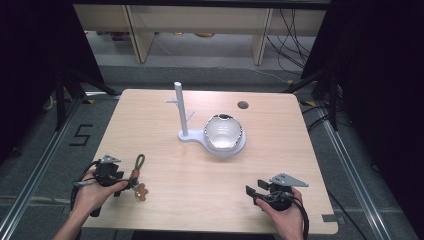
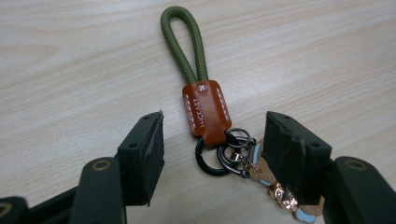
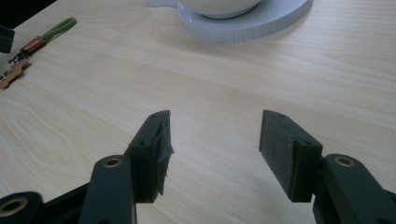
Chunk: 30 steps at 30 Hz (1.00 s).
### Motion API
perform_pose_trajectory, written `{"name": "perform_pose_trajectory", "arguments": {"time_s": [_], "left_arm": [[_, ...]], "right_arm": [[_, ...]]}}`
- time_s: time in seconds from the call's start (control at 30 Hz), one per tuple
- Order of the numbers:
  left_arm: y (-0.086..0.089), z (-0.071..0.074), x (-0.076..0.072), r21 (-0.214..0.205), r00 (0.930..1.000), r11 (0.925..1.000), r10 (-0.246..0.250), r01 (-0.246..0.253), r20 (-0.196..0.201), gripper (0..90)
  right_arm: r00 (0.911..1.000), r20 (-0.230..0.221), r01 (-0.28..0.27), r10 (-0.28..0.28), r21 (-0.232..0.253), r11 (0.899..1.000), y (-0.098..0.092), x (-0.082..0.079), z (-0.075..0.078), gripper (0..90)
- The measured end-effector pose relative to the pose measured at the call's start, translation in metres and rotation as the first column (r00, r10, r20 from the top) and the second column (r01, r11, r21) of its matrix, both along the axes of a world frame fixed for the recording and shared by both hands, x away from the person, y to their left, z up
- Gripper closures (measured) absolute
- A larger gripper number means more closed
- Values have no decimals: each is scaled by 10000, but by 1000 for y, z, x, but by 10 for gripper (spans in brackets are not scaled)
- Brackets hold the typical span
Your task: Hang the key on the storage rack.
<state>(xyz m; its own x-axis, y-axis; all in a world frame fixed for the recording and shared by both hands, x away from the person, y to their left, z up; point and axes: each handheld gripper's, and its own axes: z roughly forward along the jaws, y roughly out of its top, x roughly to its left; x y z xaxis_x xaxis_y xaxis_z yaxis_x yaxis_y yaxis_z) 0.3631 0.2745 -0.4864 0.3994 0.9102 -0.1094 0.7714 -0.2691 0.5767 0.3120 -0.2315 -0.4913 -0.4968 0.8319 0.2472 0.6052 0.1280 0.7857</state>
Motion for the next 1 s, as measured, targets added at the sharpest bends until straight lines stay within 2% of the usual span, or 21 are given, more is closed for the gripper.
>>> {"name": "perform_pose_trajectory", "arguments": {"time_s": [0.03, 0.07, 0.1, 0.2, 0.23, 0.3, 0.37, 0.4, 0.47, 0.57, 0.6, 0.63, 0.67, 0.7, 0.73, 0.77, 0.8, 0.87, 0.93, 0.97, 1.0], "left_arm": [[0, 0, 0, 0, 10000, 10000, 0, 0, 0, 380], [-3, 0, 3, -237, 9995, 9993, 276, -273, 129, 380], [-1, 4, 6, -11, 9994, 10000, 75, -75, -340, 385], [-4, 10, 18, 212, 9948, 9994, 288, -268, -974, 390], [-6, 12, 20, 122, 9890, 9985, 540, -528, -1374, 388], [-7, 14, 26, 235, 9865, 9971, 748, -722, -1458, 398], [-8, 17, 31, 419, 9788, 9960, 858, -794, -1858, 405], [-7, 18, 34, 451, 9746, 9969, 732, -651, -2118, 411], [-8, 19, 38, 541, 9715, 9964, 752, -646, -2248, 416], [-10, 17, 44, 795, 9658, 9966, 428, -231, -2556, 418], [-11, 15, 47, 750, 9661, 9971, 347, -159, -2557, 421], [-12, 14, 49, 811, 9636, 9966, 357, -146, -2650, 425], [-12, 14, 51, 901, 9615, 9959, 324, -80, -2731, 428], [-14, 13, 53, 1002, 9589, 9950, 341, -59, -2815, 430], [-16, 14, 54, 1178, 9560, 9930, 456, -117, -2899, 433], [-18, 14, 55, 1199, 9527, 9923, 658, -312, -2966, 433], [-20, 14, 57, 1282, 9512, 9915, 601, -218, -3028, 435], [-22, 13, 60, 1376, 9510, 9902, 653, -242, -3021, 443], [-25, 12, 62, 1572, 9482, 9875, 613, -122, -3117, 457], [-28, 11, 61, 1466, 9389, 9880, 955, -489, -3306, 465], [-29, 11, 62, 1548, 9403, 9871, 906, -411, -3281, 471]], "right_arm": [[10000, 0, 0, 0, 0, 10000, 0, 0, 0, 445], [9995, -291, 160, -155, 155, 9998, 1, -1, 0, 445], [9987, -408, 302, -302, -13, 9995, 0, -1, 0, 446], [9998, -171, 75, -77, -96, 9999, -4, 1, -2, 447], [9997, -215, 62, -64, -107, 9999, -3, 1, -2, 447], [9997, -220, -72, 71, -28, 10000, -2, 1, -3, 448], [9999, -163, 16, -19, -149, 9999, -2, 0, -2, 448], [9973, -675, 285, -279, 69, 9996, 0, -3, 2, 448], [9993, -338, 174, -180, -188, 9997, -1, -1, 2, 448], [9997, -238, -6, 2, -204, 9998, -1, 0, 2, 446], [9964, -815, 221, -215, 65, 9997, 3, -3, 4, 446], [9994, -326, -95, 89, -172, 9998, 1, 0, 2, 446], [9993, -375, -75, 70, -112, 9999, 1, 0, 2, 446], [9997, -220, -71, 63, -362, 9993, 0, 0, 2, 445], [9986, -522, 35, -44, -173, 9998, 2, -2, 2, 445], [9986, -522, 35, -44, -173, 9998, 2, -2, 2, 445], [9996, -285, -94, 83, -371, 9993, 0, -1, 2, 445], [9983, -588, 8, 0, 149, 9999, 4, -3, 2, 444], [9983, -589, -35, 44, 156, 9999, 4, -3, 1, 442], [9990, -453, -10, 10, 15, 10000, 3, -2, 1, 442], [9989, -474, -23, 25, 39, 10000, 4, -2, 1, 441]]}}
